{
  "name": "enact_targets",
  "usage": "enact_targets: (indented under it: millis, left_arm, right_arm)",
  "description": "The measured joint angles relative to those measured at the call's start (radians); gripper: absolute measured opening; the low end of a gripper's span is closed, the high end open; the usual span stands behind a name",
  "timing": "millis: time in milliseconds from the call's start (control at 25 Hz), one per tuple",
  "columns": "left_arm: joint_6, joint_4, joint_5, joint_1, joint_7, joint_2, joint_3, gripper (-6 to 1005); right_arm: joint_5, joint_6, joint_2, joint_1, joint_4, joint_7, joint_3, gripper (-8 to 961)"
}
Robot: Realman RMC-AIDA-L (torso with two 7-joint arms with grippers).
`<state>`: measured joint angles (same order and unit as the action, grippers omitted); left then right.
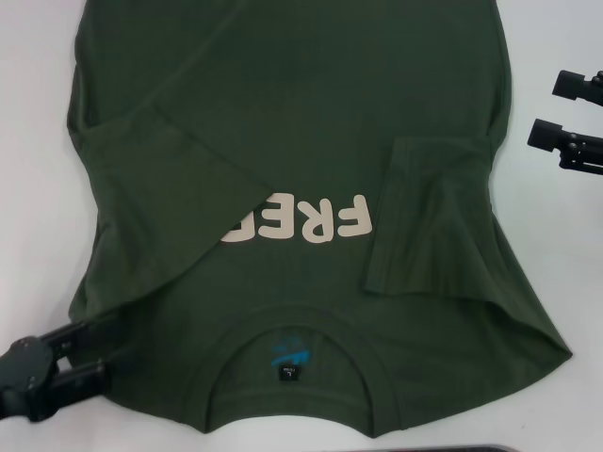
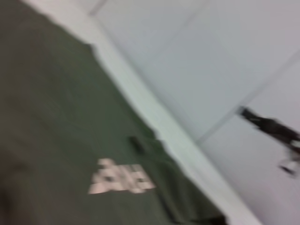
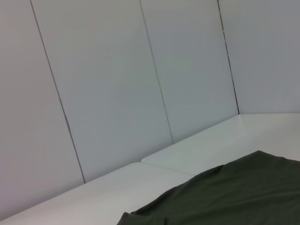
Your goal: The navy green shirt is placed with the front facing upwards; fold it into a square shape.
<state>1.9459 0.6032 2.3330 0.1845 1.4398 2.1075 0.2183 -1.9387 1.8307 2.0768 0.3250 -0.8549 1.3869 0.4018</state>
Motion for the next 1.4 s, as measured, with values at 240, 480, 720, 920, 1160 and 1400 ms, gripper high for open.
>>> enact_targets:
  millis: [240,480,720,920,1160,1400]
  left_arm:
    - [0.066,0.005,0.025,-0.005,0.069,-0.053,0.012,825]
    - [0.055,0.057,0.030,0.007,0.257,-0.078,0.002,825]
    - [0.058,0.183,0.106,0.055,0.588,-0.102,0.014,824]
    - [0.055,0.192,0.148,0.086,0.748,-0.109,0.016,824]
    - [0.005,0.185,0.194,0.111,0.871,-0.104,0.023,825]
    - [-0.043,0.180,0.213,0.120,0.934,-0.098,0.041,825]
  right_arm:
    - [-0.001,-0.001,-0.003,0.005,0.011,-0.004,0.000,920]
    - [-0.002,-0.001,-0.005,0.006,0.011,-0.005,0.000,920]
    - [-0.005,-0.004,-0.006,0.008,0.008,-0.005,0.002,919]
    - [-0.007,-0.005,-0.007,0.007,0.009,-0.001,0.002,919]
    - [-0.008,-0.026,-0.008,0.005,0.011,0.001,0.005,919]
    - [-0.008,-0.036,-0.008,0.009,0.011,0.000,0.007,918]
